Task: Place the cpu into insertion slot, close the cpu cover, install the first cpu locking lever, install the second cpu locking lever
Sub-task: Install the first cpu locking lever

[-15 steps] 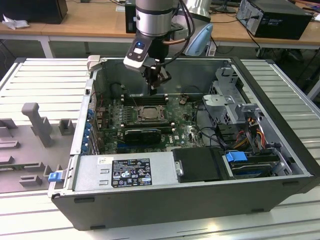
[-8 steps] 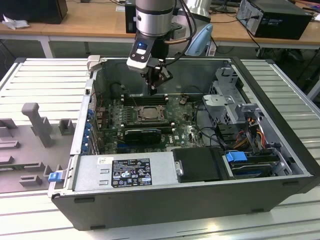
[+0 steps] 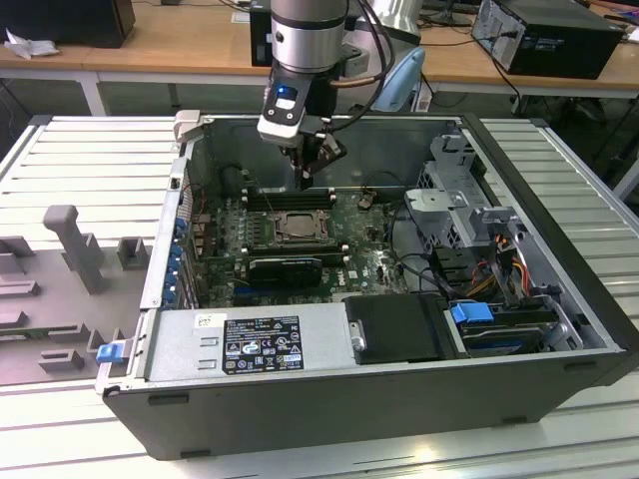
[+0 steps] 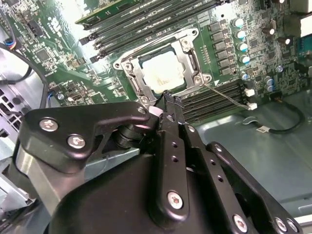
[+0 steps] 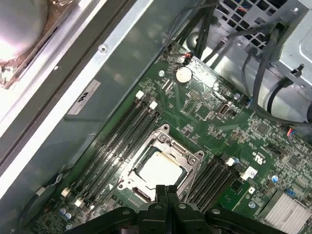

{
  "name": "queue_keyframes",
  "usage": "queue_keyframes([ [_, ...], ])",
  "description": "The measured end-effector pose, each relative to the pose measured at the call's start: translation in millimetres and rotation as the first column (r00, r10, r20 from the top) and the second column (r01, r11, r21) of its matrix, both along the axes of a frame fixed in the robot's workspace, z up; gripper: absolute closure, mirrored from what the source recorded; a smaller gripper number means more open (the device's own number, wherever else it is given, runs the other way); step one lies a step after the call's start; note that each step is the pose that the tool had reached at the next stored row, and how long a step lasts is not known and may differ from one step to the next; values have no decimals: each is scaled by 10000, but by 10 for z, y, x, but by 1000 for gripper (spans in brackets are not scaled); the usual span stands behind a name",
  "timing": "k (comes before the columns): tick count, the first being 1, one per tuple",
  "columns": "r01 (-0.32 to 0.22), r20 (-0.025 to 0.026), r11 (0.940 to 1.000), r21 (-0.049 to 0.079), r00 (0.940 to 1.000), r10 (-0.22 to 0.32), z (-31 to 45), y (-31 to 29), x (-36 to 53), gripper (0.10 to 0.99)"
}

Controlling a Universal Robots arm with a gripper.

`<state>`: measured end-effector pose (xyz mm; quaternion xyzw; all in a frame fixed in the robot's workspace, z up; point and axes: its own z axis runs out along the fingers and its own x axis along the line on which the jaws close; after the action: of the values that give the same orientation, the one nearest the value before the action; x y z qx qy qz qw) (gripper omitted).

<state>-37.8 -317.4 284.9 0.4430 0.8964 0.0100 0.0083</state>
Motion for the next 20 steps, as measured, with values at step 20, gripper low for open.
queue_keyframes([
  [20, -1670, 0, 9860, 0, 9860, 1670, 0, 0, 0, 980],
])
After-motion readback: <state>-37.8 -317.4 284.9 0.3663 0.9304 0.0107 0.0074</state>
